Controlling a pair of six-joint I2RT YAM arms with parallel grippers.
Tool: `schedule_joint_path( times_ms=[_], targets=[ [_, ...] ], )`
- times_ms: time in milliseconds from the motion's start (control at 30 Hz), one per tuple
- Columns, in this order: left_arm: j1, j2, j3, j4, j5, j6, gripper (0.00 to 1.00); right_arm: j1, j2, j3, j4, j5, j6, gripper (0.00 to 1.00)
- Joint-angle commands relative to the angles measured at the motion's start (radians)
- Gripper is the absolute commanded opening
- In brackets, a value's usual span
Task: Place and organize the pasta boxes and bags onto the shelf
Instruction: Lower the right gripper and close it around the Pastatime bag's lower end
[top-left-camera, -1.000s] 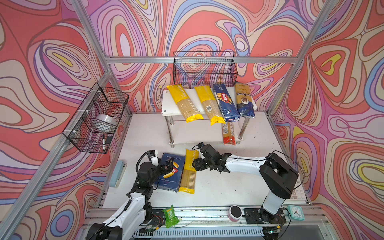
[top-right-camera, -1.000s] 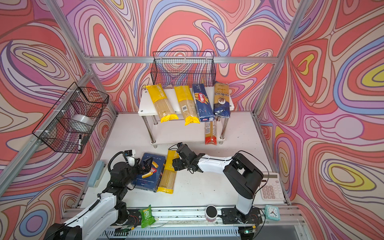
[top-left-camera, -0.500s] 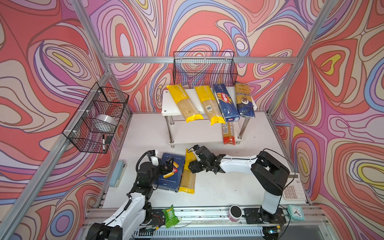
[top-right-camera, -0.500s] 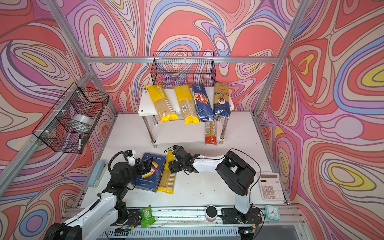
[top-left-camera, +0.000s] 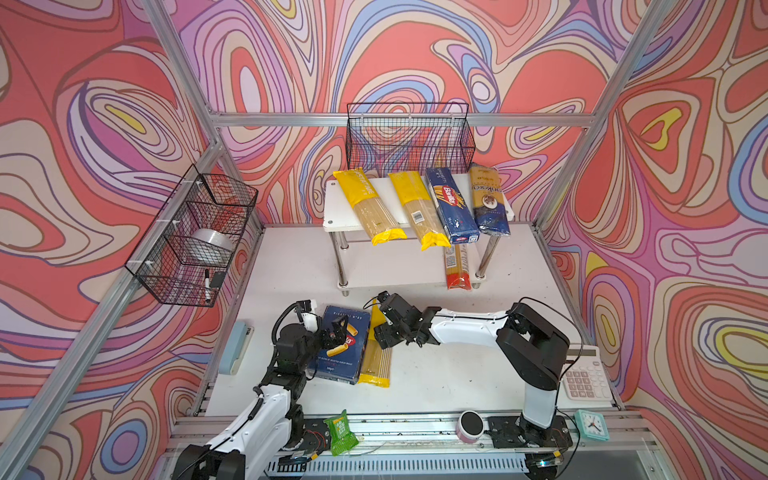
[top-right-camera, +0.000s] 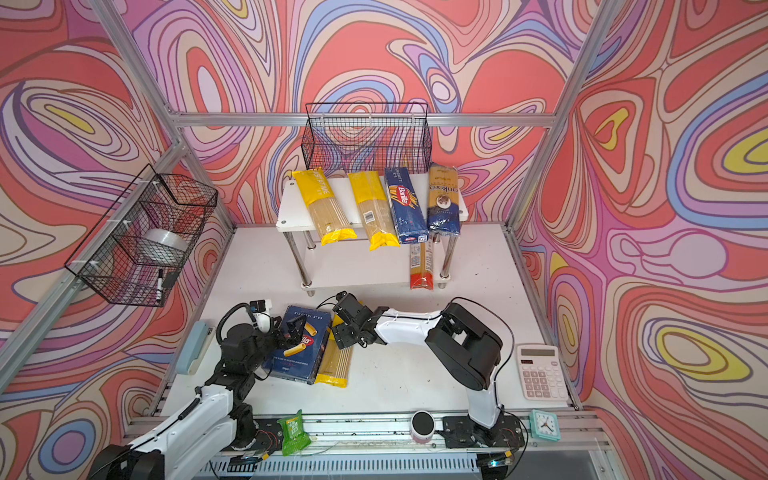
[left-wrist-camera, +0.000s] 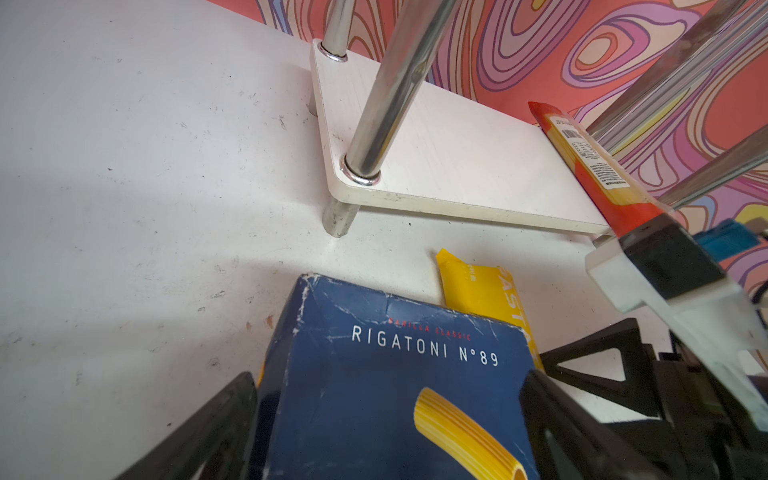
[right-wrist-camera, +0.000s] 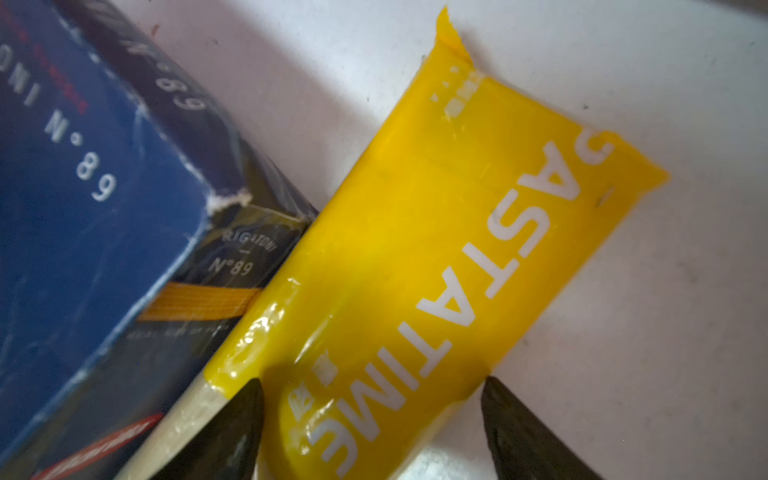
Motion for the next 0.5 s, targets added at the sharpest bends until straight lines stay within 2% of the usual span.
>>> schedule_joint_path(
  times_ms=[0,267,467],
  targets=[
    [-0.001,0.002,-0.010,0.037,0.012,-0.001,1.00,-0.009,0.042,-0.020,-0.145,0.143,-0.062,0.82],
    [-0.001,0.011,-0.007,0.042,0.017,0.000,1.00,-0.059,-0.032,-0.111,-0.139,0.125,-0.063,0.81],
    [-0.001,0.008,-0.008,0.041,0.016,0.001,1.00,-0.071,-0.084,-0.128,-0.189,0.206,-0.103,0.81]
  ],
)
